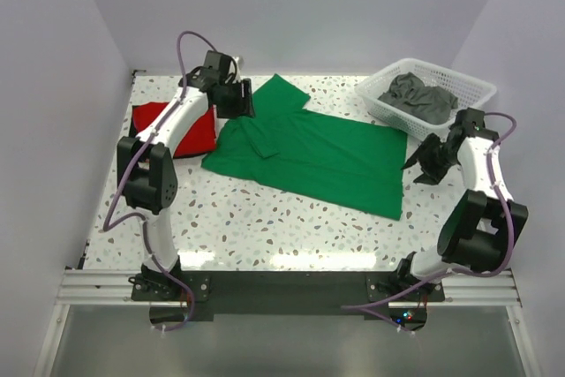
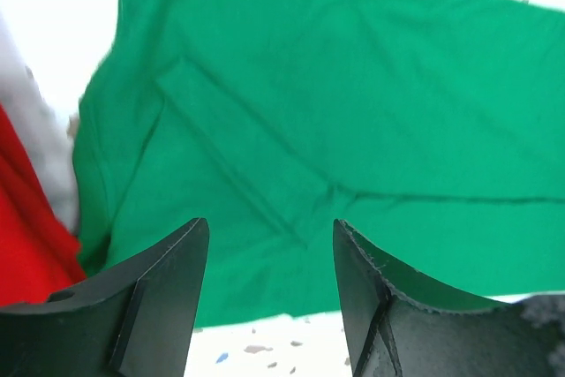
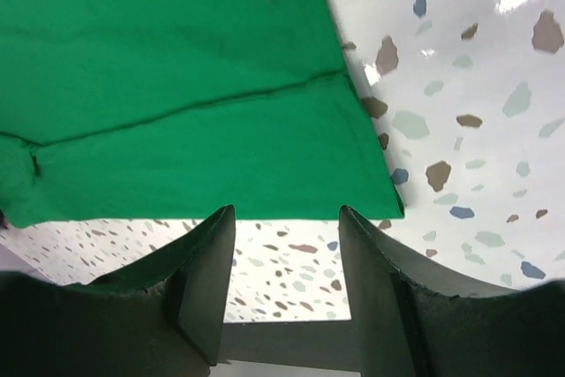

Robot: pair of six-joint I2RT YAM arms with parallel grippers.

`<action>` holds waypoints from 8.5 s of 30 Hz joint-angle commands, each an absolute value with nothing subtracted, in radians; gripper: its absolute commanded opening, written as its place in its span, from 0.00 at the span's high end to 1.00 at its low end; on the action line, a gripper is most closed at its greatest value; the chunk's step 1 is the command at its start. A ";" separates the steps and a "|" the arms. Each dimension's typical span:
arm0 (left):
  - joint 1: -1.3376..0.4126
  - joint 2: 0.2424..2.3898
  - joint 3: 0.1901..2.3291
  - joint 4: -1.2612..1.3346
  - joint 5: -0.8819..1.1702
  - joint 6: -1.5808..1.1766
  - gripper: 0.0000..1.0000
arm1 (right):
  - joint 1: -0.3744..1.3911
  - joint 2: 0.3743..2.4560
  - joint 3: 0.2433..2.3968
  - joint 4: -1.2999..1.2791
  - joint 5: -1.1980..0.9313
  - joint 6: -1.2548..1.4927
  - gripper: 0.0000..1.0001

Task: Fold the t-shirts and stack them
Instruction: Fold the tshirt

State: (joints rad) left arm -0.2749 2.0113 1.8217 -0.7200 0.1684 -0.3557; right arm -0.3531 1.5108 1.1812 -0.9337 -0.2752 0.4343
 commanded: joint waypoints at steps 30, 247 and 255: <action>-0.264 1.729 1.345 -0.565 0.206 -0.344 0.34 | -0.302 1.631 0.963 -0.916 -0.298 0.334 0.37; -0.296 1.404 0.574 -0.363 0.219 -0.624 0.44 | -0.011 1.428 0.683 -0.919 -0.224 0.541 0.41; -0.296 1.302 0.688 -0.475 0.219 -0.597 0.41 | -0.009 1.374 0.899 -1.060 -0.247 0.511 0.40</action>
State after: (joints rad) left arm -0.3019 1.3319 0.6147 -0.3782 0.2493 -0.6239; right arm -0.0074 1.4052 0.7738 -0.9882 -0.2516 0.5316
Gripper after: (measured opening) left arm 0.582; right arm 0.600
